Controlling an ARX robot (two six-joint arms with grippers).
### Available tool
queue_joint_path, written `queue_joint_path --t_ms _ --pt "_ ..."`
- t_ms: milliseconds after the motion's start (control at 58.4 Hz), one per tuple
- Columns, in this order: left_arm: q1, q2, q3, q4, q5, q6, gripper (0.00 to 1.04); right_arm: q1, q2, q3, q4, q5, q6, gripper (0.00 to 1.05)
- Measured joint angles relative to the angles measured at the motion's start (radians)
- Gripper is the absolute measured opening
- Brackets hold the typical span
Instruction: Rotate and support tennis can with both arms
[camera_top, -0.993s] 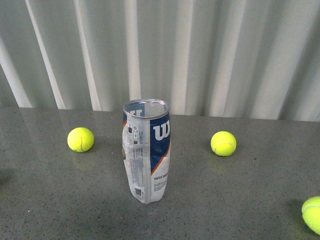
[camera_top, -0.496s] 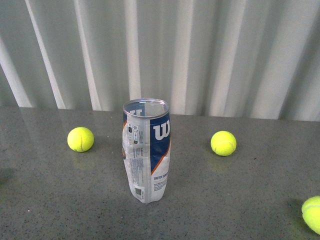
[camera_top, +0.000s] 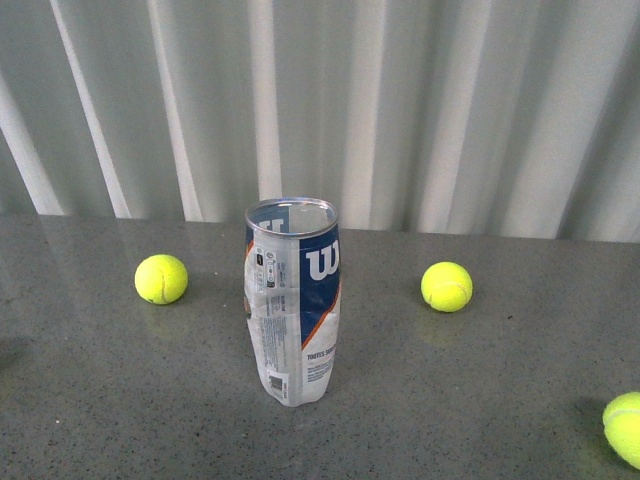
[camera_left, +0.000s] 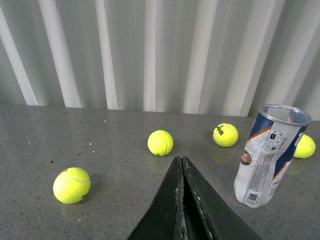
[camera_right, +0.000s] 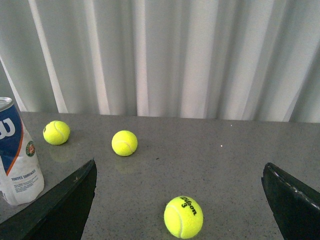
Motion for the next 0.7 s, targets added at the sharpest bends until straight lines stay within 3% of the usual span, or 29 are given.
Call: queue_joint_path --t_ms 86,188,514,702 --pt "0.0 -0.023 0.0 -0.025 0.0 0.0 0.04 0.0 0.0 0.0 0.0 0.0 0.0 0.98" --pt "0.0 -0.156 0.0 -0.189 0.001 0.0 0.04 0.0 0.0 0.0 0.0 0.001 0.0 0.98" --pt "0.0 -0.192 0.0 -0.198 0.0 0.0 0.04 0.0 0.0 0.0 0.0 0.0 0.0 0.98" --pt "0.0 -0.192 0.0 -0.198 0.0 0.0 0.37 0.0 0.0 0.0 0.0 0.0 0.0 0.98"
